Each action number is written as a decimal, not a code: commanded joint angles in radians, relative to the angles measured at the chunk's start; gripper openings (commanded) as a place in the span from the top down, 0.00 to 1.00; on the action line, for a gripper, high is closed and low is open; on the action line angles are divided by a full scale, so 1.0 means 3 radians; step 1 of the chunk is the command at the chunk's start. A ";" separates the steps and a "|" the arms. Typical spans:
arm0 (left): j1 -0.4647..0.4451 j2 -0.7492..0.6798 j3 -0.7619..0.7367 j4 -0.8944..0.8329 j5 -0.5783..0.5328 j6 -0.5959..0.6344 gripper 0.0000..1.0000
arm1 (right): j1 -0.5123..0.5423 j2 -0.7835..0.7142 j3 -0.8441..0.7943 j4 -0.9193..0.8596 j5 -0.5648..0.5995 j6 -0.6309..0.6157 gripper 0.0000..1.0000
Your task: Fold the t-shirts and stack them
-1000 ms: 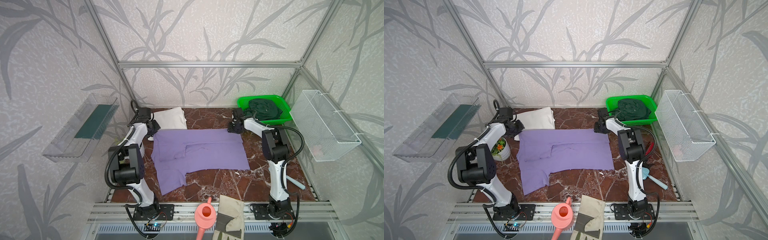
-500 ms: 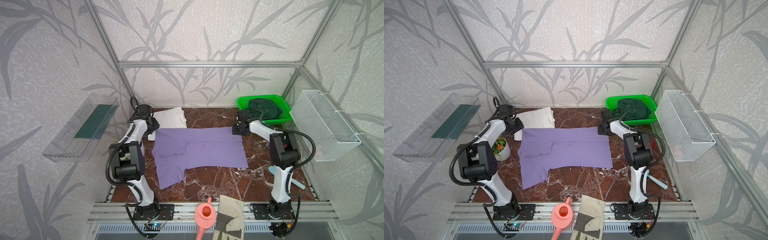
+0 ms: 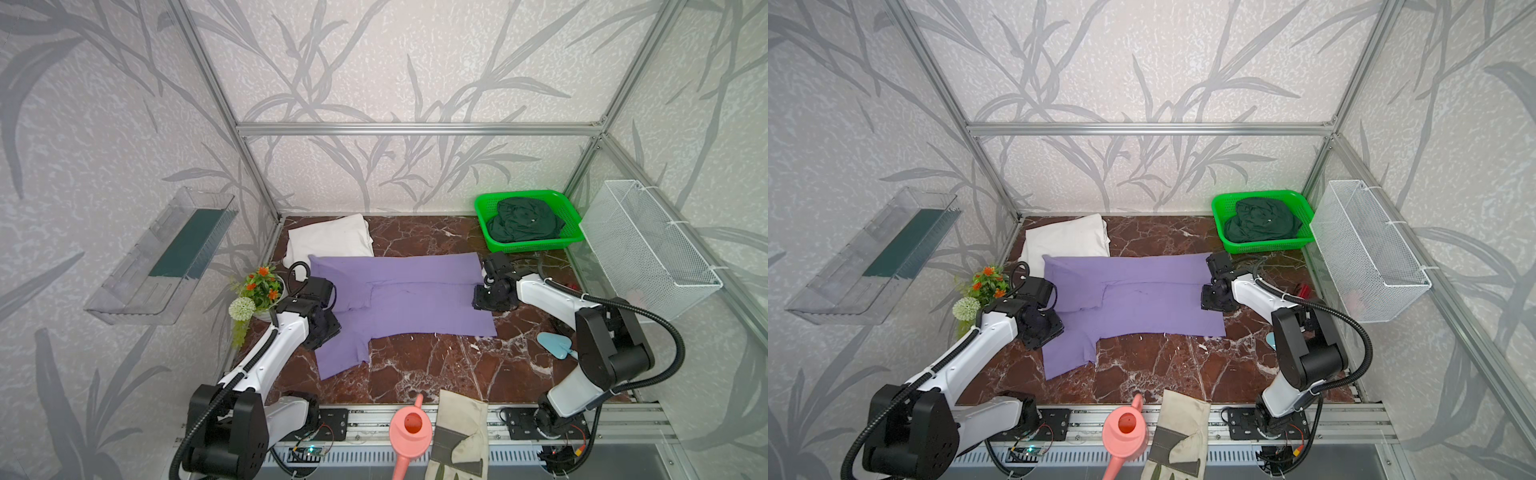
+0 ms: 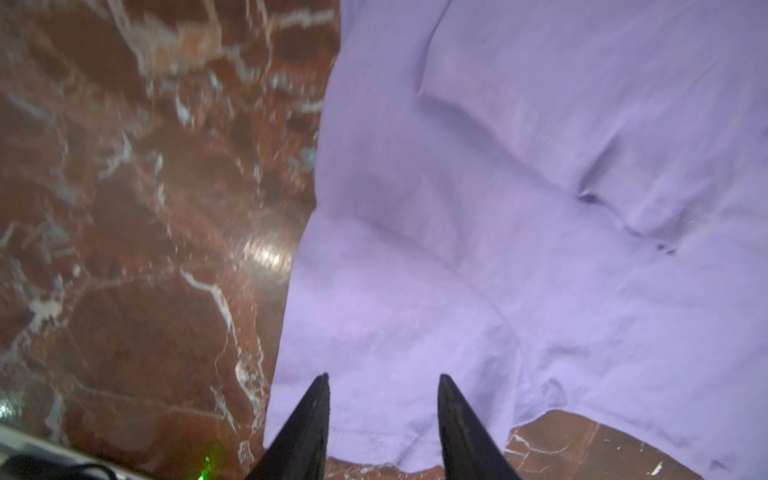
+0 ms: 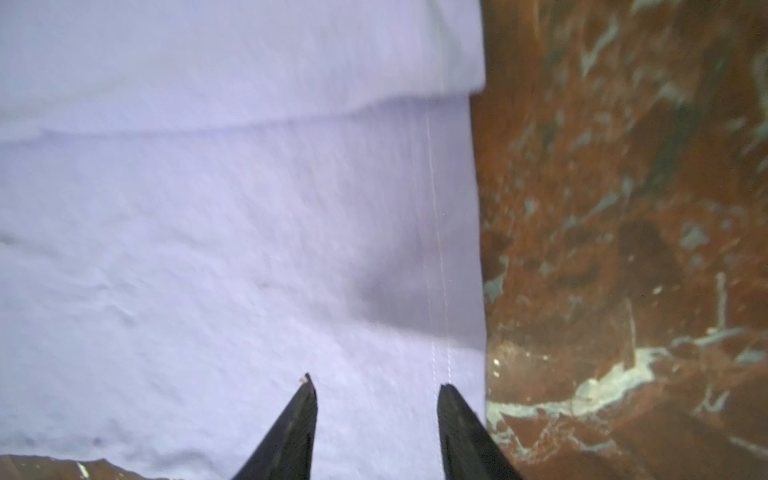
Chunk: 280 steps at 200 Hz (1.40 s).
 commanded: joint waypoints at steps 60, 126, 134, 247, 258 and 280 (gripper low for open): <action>-0.0531 -0.0431 -0.0461 -0.0531 -0.0197 -0.0908 0.58 | 0.0038 -0.0434 -0.0242 -0.0225 -0.0086 0.0101 0.51; -0.0787 -0.0476 -0.0593 -0.0657 -0.0344 -0.1287 0.58 | 0.0037 -0.0521 -0.0325 -0.0239 -0.0043 0.0196 0.51; -0.0790 -0.0433 -0.0585 -0.0665 -0.0302 -0.1292 0.58 | 0.0037 -0.0515 -0.0304 -0.0267 -0.0055 0.0184 0.51; -0.0800 0.0105 -0.0748 0.0002 -0.0230 -0.1636 0.57 | -0.0009 -0.0522 -0.0334 -0.0174 -0.0143 0.0126 0.50; -0.0803 0.0156 -0.0804 0.0069 -0.0192 -0.1634 0.57 | -0.0009 -0.0515 -0.0322 -0.0171 -0.0155 0.0130 0.51; -0.0803 0.0222 -0.0863 0.0140 -0.0169 -0.1582 0.60 | -0.0014 -0.0505 -0.0321 -0.0156 -0.0142 0.0137 0.51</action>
